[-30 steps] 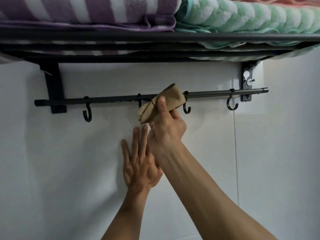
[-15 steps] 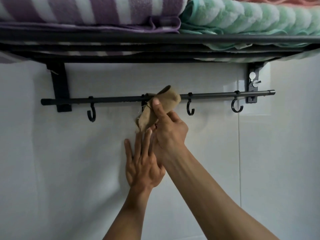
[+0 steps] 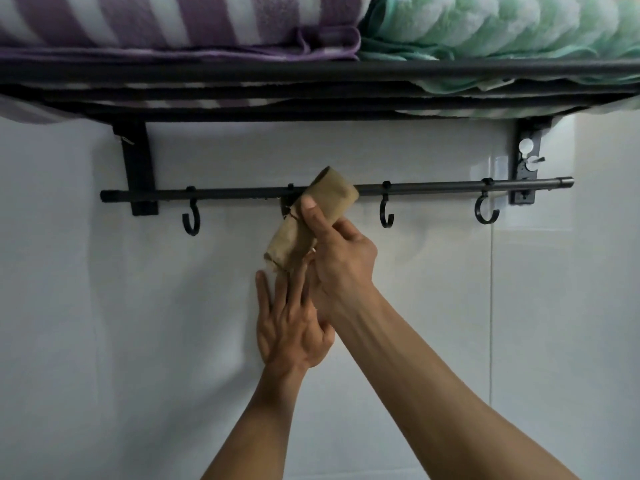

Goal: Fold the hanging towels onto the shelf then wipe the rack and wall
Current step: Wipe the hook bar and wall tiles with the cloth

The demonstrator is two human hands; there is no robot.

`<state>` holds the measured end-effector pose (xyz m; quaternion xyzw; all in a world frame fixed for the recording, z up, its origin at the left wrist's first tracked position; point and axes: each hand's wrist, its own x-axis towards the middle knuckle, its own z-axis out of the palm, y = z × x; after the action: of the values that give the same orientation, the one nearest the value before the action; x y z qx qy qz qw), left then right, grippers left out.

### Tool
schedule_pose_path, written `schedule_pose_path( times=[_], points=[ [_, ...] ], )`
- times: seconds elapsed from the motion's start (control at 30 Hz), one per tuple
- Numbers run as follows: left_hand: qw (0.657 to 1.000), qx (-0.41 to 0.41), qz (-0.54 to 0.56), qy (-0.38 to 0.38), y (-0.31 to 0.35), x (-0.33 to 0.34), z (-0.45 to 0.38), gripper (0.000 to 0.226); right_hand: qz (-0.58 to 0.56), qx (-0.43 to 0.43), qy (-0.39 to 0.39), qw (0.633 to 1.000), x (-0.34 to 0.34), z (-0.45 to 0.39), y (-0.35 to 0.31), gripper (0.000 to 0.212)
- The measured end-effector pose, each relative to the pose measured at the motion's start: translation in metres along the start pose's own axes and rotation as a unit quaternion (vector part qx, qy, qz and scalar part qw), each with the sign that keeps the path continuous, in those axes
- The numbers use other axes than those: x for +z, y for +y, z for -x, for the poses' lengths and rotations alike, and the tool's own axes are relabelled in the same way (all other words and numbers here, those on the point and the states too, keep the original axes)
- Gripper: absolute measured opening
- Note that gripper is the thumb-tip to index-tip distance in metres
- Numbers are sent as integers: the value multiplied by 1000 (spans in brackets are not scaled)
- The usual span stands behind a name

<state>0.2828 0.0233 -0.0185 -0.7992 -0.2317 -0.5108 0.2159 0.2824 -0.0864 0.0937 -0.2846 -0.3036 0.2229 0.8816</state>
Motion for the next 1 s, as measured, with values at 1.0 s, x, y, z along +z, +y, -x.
schedule_pose_path(
  times=[1.0],
  points=[
    [997, -71, -9, 2, -168, -20, 43, 66, 53, -67, 137, 987, 14, 7, -19, 26]
  ],
)
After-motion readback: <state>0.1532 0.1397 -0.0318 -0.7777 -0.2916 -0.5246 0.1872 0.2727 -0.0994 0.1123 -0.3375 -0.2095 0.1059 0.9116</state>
